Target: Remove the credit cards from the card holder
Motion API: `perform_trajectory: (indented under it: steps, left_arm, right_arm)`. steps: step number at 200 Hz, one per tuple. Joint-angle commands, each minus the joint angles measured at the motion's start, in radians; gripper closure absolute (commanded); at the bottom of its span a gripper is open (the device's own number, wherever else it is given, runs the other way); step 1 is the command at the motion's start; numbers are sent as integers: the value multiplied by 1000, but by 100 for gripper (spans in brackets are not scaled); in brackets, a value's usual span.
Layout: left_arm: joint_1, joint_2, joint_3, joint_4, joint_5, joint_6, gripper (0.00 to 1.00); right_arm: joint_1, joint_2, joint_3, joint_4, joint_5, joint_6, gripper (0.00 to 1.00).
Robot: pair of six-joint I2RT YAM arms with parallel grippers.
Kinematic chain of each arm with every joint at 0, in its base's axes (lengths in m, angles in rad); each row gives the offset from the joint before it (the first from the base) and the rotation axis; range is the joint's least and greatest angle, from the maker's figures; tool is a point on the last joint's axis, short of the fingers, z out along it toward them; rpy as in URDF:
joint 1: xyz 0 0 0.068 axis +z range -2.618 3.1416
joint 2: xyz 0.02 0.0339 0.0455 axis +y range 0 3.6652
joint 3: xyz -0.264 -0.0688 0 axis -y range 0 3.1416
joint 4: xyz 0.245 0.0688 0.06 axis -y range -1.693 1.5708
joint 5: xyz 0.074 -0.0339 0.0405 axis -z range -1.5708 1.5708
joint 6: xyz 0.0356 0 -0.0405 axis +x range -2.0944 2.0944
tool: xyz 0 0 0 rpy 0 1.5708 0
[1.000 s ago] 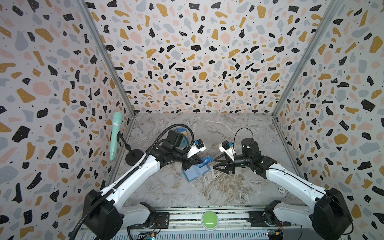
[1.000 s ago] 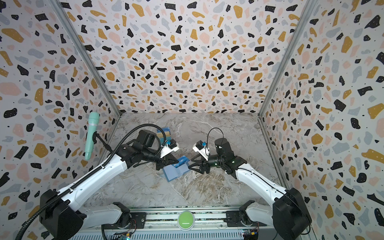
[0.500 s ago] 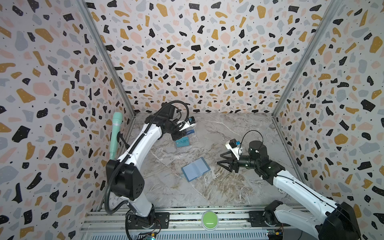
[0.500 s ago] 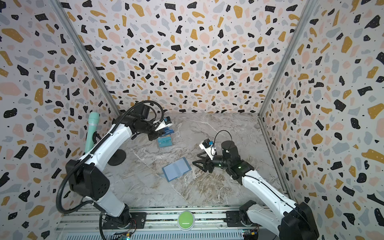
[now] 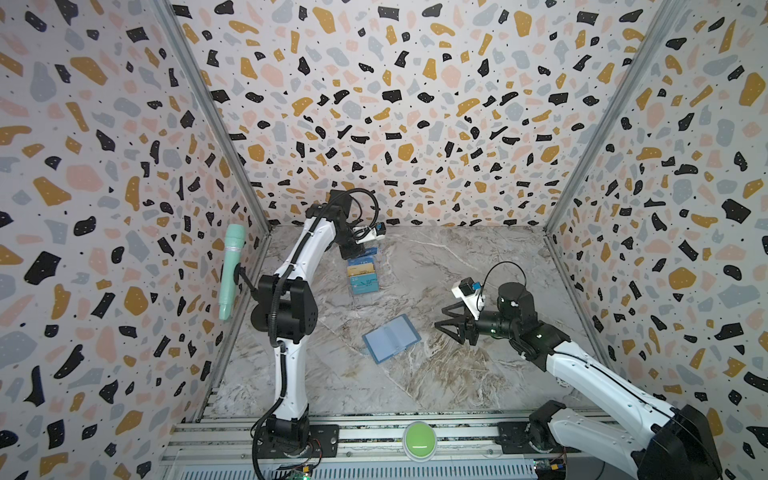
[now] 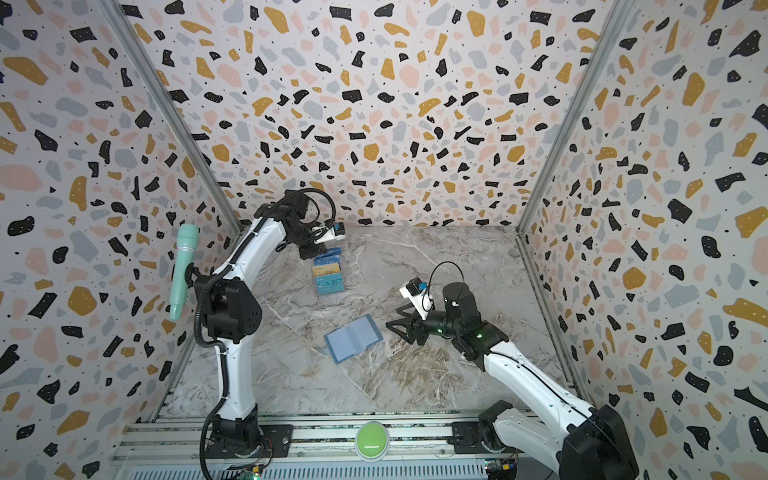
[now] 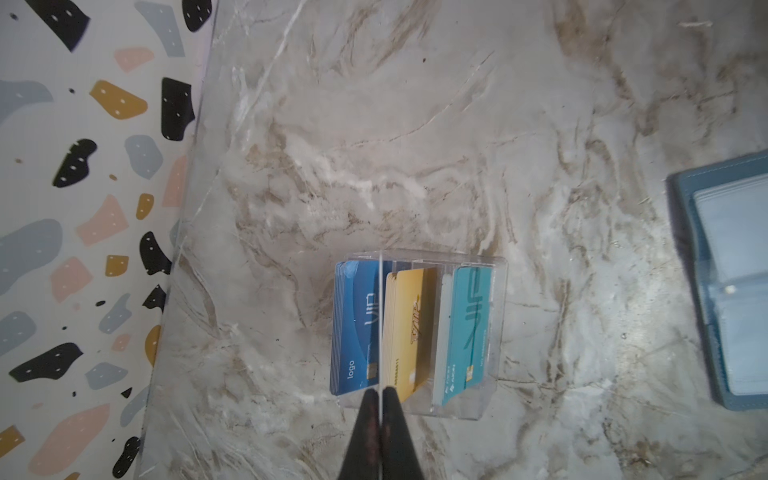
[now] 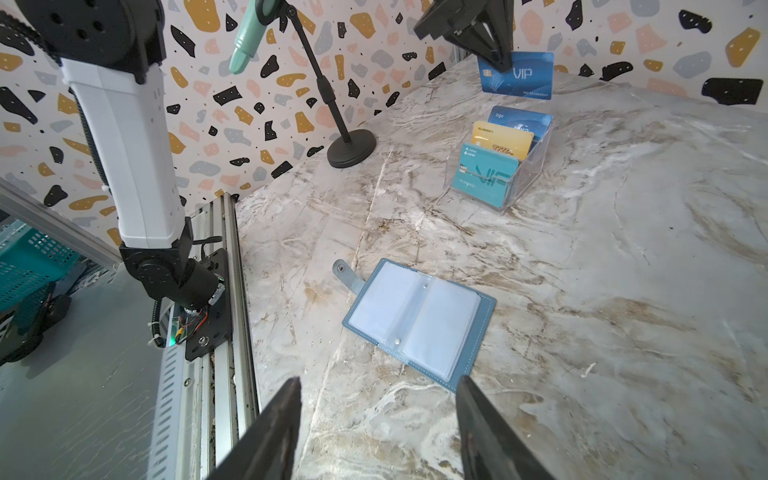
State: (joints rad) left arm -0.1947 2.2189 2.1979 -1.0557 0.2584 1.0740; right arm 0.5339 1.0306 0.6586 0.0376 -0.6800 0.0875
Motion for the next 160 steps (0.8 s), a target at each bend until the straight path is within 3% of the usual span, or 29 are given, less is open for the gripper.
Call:
perform_trajectory:
  steps: [1,48,160]
  left_arm:
    - [23,26,24,-45,8,37,100]
    - [29,56,2,3,-24,28,100]
    - [31,87,-19,70,-17,18,100]
  right_arm:
    - [-4,-33,-7,16,41,7,38]
    - [-7,-63,-19,36,86,14,30]
    - [-8,-82,-27,34,106,13,30]
